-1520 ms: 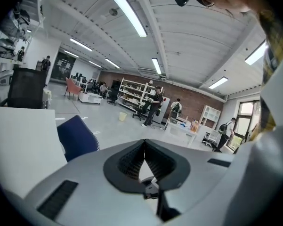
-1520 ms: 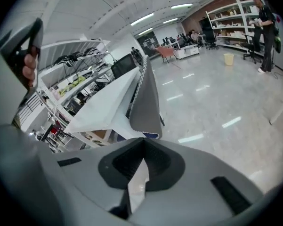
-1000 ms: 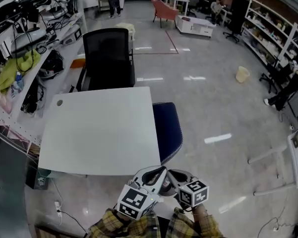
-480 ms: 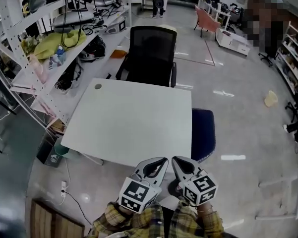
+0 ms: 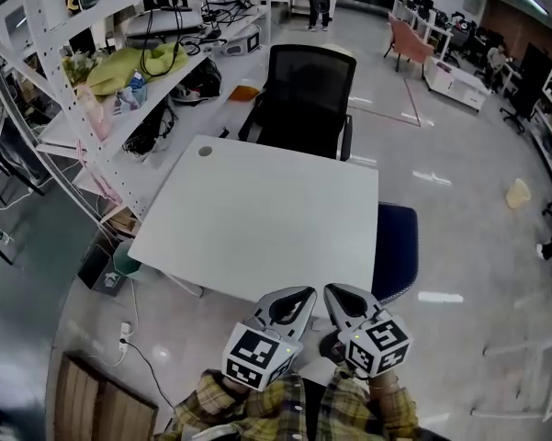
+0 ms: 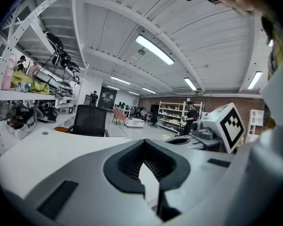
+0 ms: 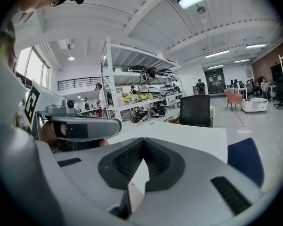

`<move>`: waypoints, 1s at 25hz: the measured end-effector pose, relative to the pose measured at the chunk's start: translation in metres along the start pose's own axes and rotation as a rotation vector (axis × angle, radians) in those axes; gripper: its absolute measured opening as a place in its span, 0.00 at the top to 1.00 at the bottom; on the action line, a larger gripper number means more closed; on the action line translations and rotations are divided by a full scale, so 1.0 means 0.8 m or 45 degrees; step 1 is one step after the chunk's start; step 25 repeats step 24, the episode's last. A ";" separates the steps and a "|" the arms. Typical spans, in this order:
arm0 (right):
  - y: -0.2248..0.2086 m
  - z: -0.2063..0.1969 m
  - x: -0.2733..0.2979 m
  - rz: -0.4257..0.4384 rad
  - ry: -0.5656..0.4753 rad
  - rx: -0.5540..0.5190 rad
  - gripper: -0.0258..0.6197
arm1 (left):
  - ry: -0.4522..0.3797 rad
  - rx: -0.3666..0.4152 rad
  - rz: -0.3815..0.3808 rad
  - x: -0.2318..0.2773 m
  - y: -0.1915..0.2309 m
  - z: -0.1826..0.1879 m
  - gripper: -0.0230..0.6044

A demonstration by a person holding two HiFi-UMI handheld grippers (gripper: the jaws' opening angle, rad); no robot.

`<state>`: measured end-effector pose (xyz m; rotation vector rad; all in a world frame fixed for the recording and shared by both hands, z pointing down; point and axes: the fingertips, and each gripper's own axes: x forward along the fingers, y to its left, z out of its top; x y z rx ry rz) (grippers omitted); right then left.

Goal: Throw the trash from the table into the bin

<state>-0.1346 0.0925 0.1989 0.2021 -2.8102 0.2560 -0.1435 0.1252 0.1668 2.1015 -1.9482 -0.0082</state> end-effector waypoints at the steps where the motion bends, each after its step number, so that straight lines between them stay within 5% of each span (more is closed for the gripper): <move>1: 0.000 0.000 0.001 0.003 -0.002 0.001 0.96 | 0.004 0.005 -0.001 0.001 0.000 -0.001 0.95; 25: 0.012 -0.018 0.001 -0.038 0.017 0.022 0.96 | 0.062 0.012 -0.072 -0.001 -0.003 -0.025 0.95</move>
